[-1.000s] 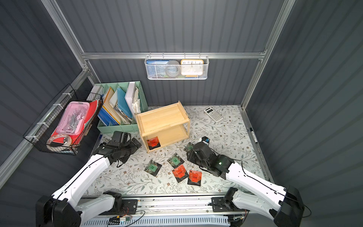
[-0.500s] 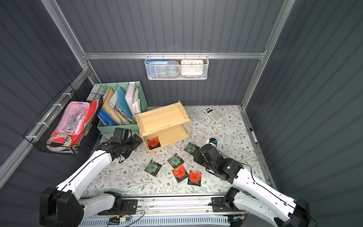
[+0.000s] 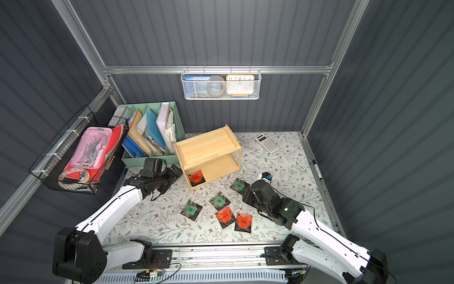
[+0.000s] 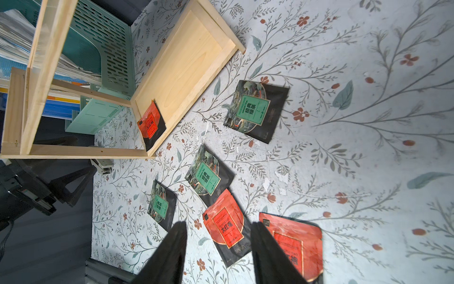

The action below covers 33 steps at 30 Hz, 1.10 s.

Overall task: Place the tea bags on the shelf by color
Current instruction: Move the shelf to the center of the board.

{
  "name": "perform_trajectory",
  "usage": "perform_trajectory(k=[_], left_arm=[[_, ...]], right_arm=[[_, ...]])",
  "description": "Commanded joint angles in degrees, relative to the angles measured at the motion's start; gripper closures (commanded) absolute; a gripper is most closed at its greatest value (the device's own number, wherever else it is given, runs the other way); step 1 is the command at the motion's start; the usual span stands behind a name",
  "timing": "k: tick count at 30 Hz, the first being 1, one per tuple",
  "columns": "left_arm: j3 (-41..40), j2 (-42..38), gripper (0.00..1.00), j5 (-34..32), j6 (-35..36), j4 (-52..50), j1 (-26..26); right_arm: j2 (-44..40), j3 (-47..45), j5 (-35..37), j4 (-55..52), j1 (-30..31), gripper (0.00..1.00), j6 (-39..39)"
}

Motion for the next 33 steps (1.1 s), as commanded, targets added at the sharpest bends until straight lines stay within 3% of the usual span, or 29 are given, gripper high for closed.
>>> perform_trajectory(k=[1,8,16,23,33], left_arm=[[0.31,1.30,0.00,1.89,-0.25,2.24,-1.52],[2.27,4.14,0.00,-0.19,-2.39,3.34,-6.63],[3.02,4.34,0.00,-1.57,-2.93,1.98,-7.41],[-1.16,-1.44,0.00,-2.48,-3.60,-1.84,-7.41],[-10.19,-12.96,0.00,3.46,-5.55,-2.38,-7.93]], right_arm=[[-0.76,-1.18,0.21,-1.75,-0.27,0.52,0.04],[-2.68,-2.54,0.33,-2.40,-0.33,0.52,1.34],[-4.99,-3.67,-1.47,-2.99,-0.38,0.51,1.30],[-3.76,-6.70,-10.59,4.20,-0.38,0.52,0.95],[5.31,-10.06,-25.41,15.22,-0.38,0.55,1.43]])
